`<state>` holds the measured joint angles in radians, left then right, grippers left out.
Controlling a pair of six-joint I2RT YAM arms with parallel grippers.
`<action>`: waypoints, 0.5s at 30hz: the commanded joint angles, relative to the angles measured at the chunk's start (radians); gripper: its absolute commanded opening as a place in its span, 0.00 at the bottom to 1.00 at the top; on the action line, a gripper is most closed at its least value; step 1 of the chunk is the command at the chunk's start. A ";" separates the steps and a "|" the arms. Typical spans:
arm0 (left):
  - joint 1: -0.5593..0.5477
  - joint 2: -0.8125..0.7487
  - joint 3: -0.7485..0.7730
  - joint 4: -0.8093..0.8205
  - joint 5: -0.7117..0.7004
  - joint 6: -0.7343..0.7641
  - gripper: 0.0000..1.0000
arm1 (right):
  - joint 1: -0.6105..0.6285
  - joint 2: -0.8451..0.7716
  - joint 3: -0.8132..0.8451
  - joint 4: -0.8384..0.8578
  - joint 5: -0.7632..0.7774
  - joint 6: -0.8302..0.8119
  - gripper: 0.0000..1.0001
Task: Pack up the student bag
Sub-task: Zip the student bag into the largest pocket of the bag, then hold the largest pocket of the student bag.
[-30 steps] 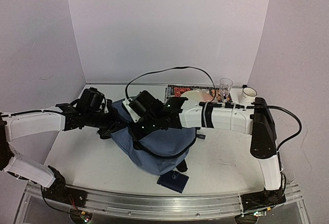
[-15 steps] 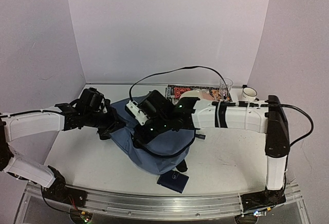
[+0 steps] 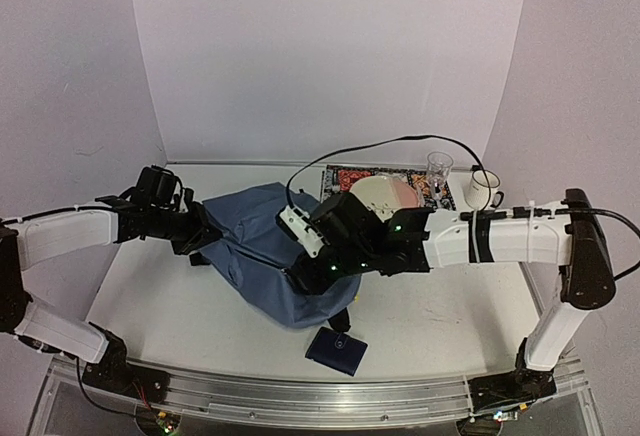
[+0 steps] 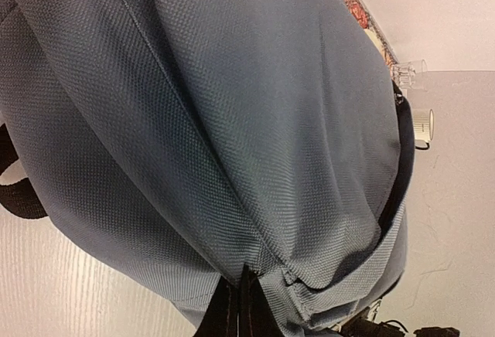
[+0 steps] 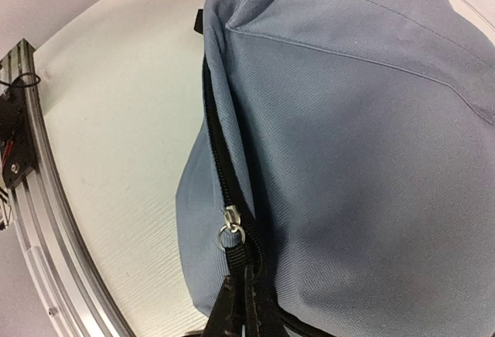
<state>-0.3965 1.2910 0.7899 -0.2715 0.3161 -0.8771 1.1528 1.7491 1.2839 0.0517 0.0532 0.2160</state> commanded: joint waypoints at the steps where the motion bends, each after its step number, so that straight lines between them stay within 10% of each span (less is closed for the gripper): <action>1: 0.099 0.035 0.052 0.009 -0.223 0.152 0.00 | 0.009 -0.054 0.004 -0.121 0.025 0.032 0.00; 15: -0.144 -0.221 -0.029 -0.091 -0.055 -0.229 0.54 | 0.015 0.096 0.220 0.005 -0.127 0.072 0.00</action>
<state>-0.4298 1.1429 0.8011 -0.3328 0.2566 -0.9138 1.1599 1.8303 1.4537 0.0399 -0.0461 0.2753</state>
